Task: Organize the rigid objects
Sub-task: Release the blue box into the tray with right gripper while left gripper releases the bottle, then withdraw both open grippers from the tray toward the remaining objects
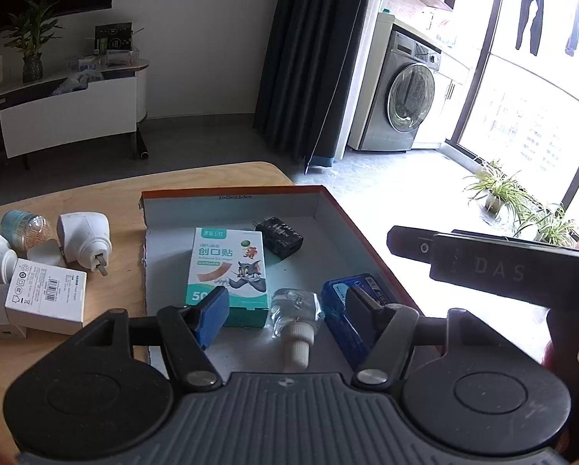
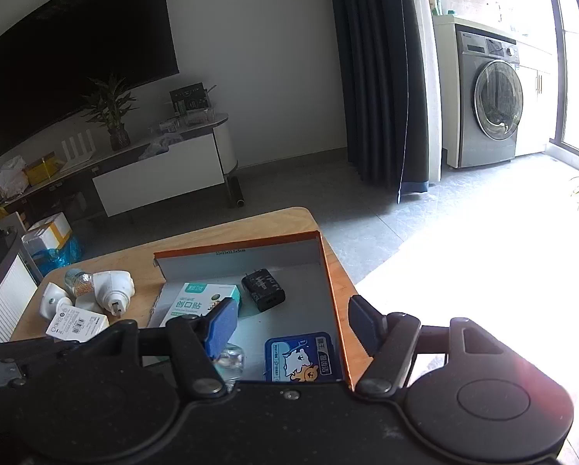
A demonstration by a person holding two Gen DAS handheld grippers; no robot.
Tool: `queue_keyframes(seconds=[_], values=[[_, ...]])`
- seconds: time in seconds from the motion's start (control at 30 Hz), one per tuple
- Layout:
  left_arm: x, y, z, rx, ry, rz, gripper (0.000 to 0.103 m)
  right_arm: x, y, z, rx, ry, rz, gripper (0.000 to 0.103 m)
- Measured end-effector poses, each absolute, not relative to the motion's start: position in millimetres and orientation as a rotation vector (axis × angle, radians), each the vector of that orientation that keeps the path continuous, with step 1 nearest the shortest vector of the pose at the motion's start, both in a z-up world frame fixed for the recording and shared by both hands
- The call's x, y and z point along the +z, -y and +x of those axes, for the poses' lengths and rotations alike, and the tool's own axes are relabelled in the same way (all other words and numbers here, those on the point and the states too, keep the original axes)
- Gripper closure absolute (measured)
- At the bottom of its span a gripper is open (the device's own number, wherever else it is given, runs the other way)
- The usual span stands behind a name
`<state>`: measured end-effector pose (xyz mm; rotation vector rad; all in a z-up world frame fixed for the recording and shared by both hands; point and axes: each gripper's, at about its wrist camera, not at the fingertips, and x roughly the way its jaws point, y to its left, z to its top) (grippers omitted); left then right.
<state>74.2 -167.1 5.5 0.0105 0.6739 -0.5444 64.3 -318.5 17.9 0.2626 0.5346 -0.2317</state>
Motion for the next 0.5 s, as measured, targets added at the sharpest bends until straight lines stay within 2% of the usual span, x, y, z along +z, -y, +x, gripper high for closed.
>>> queue_keyframes(seconds=[0.23,0.3,0.5], values=[[13,147,74,-0.464,-0.674,0.006,0.027,23,307,64,-0.206,-0.525,0.246,0.025],[15,141,72,-0.44,-0.668,0.014,0.021,23,301,65,-0.191,-0.531,0.239,0.025],[16,113,71,-0.373,-0.664,-0.017,0.018,24,282,68,-0.146,-0.546,0.219,0.024]])
